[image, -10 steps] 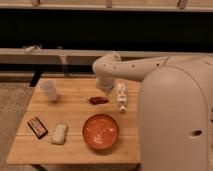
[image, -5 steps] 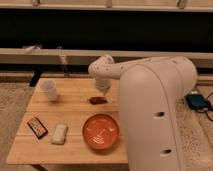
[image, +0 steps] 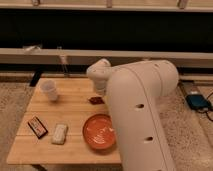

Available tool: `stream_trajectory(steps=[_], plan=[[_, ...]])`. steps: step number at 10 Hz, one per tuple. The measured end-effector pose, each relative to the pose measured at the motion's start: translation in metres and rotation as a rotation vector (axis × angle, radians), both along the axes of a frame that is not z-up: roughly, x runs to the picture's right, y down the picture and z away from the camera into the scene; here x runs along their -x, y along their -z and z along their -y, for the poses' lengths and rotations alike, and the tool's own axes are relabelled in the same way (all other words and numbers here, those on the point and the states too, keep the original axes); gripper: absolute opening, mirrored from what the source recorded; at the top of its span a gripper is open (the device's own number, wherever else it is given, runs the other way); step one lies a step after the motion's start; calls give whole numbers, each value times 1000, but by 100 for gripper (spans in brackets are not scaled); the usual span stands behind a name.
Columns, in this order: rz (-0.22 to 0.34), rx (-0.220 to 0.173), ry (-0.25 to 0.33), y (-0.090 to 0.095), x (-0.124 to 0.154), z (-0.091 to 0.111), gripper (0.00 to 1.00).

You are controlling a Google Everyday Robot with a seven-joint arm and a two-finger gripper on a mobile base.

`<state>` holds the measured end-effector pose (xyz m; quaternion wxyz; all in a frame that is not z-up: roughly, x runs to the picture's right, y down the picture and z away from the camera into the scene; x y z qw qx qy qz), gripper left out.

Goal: Place the pepper in the ceramic bowl

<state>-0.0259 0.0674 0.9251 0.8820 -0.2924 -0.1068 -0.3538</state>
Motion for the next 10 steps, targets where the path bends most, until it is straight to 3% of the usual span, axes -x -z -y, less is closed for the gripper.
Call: stream_trajectory(steps=[4, 10], plan=[[-4, 36, 10, -16, 6, -15, 79], [15, 29, -9, -11, 7, -12, 19]])
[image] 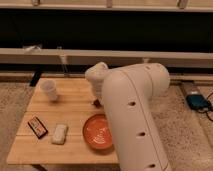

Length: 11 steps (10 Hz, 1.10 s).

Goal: Place the pepper in the ceramic bowl

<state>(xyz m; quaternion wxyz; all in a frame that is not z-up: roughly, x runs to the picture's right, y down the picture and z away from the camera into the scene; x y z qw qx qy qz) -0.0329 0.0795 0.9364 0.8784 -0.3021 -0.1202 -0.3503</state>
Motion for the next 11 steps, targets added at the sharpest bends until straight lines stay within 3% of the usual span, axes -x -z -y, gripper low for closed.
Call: stream_trajectory(steps=[1, 3, 7, 9, 11], plan=[[12, -3, -1, 5, 0, 0, 13], [53, -15, 6, 31, 4, 3, 10], [155, -45, 62, 108, 23, -12, 10], [212, -64, 101, 157, 25, -31, 10], [248, -65, 120, 190, 16, -53, 10]])
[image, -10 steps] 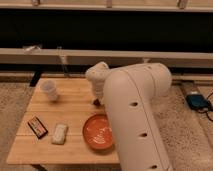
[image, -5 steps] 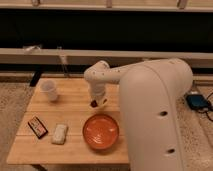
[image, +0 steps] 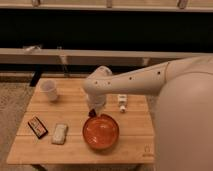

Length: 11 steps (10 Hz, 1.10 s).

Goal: Place the pepper in the ceramic bowl

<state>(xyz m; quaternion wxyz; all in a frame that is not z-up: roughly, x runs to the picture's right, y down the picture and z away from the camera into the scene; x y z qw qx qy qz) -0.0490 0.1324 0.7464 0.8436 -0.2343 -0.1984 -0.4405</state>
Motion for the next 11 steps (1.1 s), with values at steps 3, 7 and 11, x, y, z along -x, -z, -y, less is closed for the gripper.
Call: stream_trajectory(steps=[3, 7, 11], plan=[[43, 25, 13, 27, -10, -35, 27], [73, 12, -15, 5, -16, -44, 67], [129, -5, 5, -26, -2, -42, 80]])
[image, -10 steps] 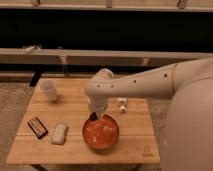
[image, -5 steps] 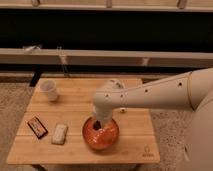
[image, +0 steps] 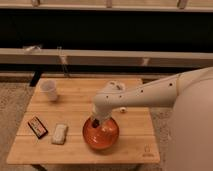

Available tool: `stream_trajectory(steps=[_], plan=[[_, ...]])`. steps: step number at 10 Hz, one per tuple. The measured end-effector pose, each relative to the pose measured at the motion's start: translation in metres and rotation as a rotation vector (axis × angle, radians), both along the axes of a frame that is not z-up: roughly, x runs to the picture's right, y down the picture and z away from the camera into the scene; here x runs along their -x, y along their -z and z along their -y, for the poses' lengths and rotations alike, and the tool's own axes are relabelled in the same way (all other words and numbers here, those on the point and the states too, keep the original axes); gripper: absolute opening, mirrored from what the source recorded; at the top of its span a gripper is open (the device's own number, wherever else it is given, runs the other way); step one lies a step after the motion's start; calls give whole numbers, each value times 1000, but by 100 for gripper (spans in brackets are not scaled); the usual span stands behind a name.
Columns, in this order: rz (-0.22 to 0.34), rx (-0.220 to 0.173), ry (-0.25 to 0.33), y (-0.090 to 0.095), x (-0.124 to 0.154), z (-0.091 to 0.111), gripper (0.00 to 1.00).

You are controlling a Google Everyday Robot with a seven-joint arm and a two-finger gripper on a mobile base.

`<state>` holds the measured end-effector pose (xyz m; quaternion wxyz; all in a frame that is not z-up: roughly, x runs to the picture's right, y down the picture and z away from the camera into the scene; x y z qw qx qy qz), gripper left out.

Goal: Place the pepper in the ceramic bowl

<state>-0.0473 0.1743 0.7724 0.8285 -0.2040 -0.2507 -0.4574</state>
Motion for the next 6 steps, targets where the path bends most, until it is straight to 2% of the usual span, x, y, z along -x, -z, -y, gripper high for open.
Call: stream_trajectory(steps=[2, 4, 6], plan=[[39, -1, 20, -3, 3, 8, 80], [68, -28, 22, 14, 4, 26, 80], [70, -31, 23, 16, 3, 29, 80]])
